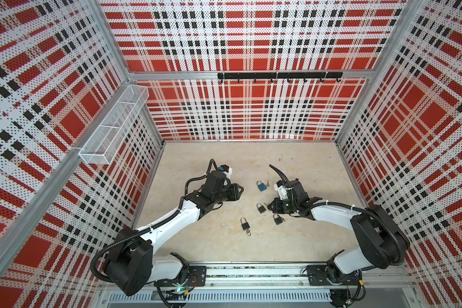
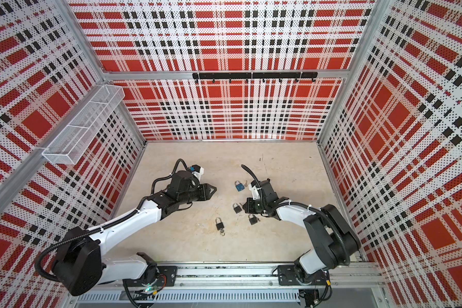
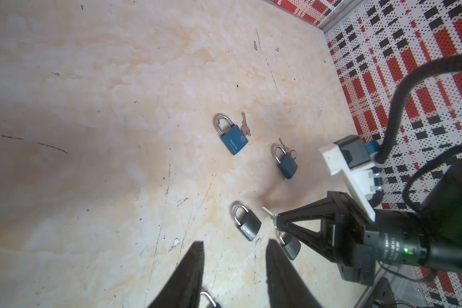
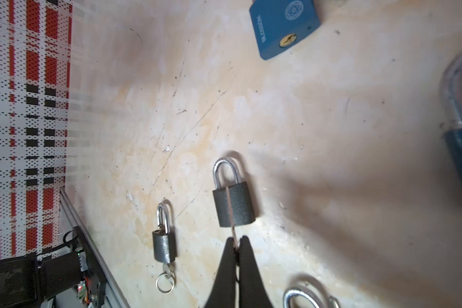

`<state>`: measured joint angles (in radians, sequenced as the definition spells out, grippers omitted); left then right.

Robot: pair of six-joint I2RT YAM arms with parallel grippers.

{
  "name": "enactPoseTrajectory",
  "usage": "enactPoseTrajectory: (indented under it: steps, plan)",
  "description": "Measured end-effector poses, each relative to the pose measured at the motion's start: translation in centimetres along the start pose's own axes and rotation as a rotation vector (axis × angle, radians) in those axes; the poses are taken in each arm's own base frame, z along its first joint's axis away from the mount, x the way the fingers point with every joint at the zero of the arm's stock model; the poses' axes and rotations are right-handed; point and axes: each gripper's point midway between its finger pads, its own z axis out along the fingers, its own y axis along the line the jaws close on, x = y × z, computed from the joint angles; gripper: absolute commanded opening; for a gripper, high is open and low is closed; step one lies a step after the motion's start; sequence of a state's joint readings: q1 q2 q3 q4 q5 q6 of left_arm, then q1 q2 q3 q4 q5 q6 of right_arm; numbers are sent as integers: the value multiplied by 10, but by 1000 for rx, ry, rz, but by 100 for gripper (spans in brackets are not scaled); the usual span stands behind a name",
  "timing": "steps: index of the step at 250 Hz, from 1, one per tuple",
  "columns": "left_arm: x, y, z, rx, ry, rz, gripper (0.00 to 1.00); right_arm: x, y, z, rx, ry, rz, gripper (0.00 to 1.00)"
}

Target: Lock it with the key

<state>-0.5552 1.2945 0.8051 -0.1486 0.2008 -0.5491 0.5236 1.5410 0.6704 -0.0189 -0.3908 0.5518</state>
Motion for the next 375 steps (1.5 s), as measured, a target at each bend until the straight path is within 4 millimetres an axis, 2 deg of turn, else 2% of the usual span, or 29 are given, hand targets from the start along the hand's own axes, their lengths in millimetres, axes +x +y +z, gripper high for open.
enactPoseTrajectory:
  steps: [113, 135, 159, 221, 252, 286, 323, 349, 375]
  plan:
    - [6, 7, 1, -15, 16, -9, 42, -6, -6, 15, 29, -3, 8, 0]
    - [5, 8, 0, -18, 15, -12, 42, -6, -7, 17, 34, 0, 8, 4]
    - [5, 11, 0, -23, 15, -16, 42, -5, -8, 18, 38, 3, 10, 14]
    - [7, 15, 1, -29, 17, -22, 42, -2, -11, 17, 62, 12, 12, 19]
    - [8, 16, 0, -31, 18, -24, 42, -1, -11, 11, 91, 11, -2, 21]
    - [5, 20, -6, -37, 5, -30, 42, -7, 10, -2, 116, -11, -81, 27]
    - [-6, 24, -20, -41, -41, -42, 42, -10, 51, -13, 140, -37, -210, 32]
    - [-11, 30, -32, -53, -71, -58, 42, -1, 72, -13, 159, -30, -284, 34]
    - [-12, 37, -43, -68, -99, -77, 43, 18, 88, -8, 174, 1, -345, 38]
